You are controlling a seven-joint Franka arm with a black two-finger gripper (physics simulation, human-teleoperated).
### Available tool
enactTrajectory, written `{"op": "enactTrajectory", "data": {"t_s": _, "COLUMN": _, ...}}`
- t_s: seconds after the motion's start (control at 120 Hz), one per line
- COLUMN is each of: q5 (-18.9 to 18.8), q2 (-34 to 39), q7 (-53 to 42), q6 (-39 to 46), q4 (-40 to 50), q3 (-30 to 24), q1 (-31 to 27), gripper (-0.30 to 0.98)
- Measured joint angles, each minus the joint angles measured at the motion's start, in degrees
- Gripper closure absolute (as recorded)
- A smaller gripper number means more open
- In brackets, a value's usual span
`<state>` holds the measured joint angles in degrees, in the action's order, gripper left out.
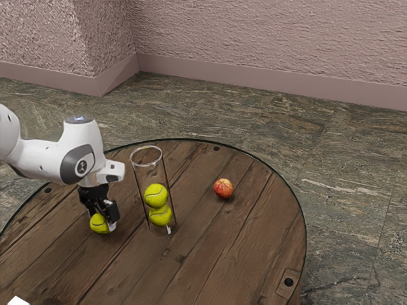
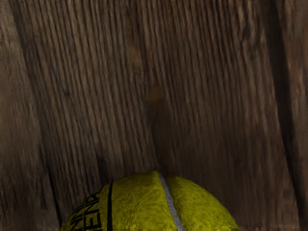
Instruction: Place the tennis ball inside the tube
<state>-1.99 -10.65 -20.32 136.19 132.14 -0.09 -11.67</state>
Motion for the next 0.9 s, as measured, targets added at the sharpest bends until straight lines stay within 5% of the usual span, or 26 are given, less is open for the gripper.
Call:
{"op": "enactTrajectory", "data": {"t_s": 0.183, "q5": 0.04, "q2": -0.05, "q7": -0.59, "q6": 0.27, "q4": 0.65, "q3": 0.0, "q1": -0.79, "gripper": 0.02}}
{"op": "enactTrajectory", "data": {"t_s": 0.317, "q5": 0.03, "q2": -0.03, "q7": -0.83, "q6": 0.37, "q4": 0.67, "q3": 0.0, "q1": -0.81, "gripper": 0.27}}
{"op": "enactTrajectory", "data": {"t_s": 0.45, "q5": -0.26, "q2": 0.36, "q7": -0.76, "q6": 0.29, "q4": 0.65, "q3": 0.01, "q1": -0.8, "gripper": 0.33}}
{"op": "enactTrajectory", "data": {"t_s": 0.9, "q5": -0.72, "q2": 17.52, "q7": 0.76, "q6": -16.25, "q4": -5.77, "q3": -0.24, "q1": -0.76, "gripper": 0.53}}
